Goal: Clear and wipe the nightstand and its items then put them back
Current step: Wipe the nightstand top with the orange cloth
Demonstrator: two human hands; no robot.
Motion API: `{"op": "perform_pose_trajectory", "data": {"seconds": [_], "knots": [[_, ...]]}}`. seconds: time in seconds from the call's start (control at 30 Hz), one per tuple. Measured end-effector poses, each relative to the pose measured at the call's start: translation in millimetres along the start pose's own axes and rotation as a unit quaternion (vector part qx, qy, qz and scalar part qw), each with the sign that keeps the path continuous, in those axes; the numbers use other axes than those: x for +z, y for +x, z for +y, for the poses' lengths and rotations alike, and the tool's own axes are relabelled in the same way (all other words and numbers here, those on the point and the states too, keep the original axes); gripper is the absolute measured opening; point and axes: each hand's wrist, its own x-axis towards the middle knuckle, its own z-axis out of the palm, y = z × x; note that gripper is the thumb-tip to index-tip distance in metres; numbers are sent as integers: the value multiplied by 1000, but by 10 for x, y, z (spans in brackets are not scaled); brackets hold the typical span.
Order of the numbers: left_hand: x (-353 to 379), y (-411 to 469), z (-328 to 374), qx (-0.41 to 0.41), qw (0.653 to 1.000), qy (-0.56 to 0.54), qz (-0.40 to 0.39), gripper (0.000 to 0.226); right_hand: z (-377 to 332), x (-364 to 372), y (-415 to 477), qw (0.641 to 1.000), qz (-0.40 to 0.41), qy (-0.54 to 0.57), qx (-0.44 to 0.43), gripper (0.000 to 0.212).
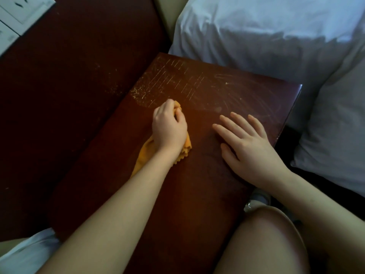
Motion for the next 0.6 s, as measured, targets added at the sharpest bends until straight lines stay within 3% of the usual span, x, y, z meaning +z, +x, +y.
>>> {"op": "perform_pose_trajectory", "data": {"seconds": [0.37,0.6], "knots": [[-77,-294,43,155,985,-12,-78,13,57,-26,15,1000,-19,-3,12,44],[61,-103,153,0,1000,-11,7,9,131,-61,48,999,-7,14,39,48]]}}
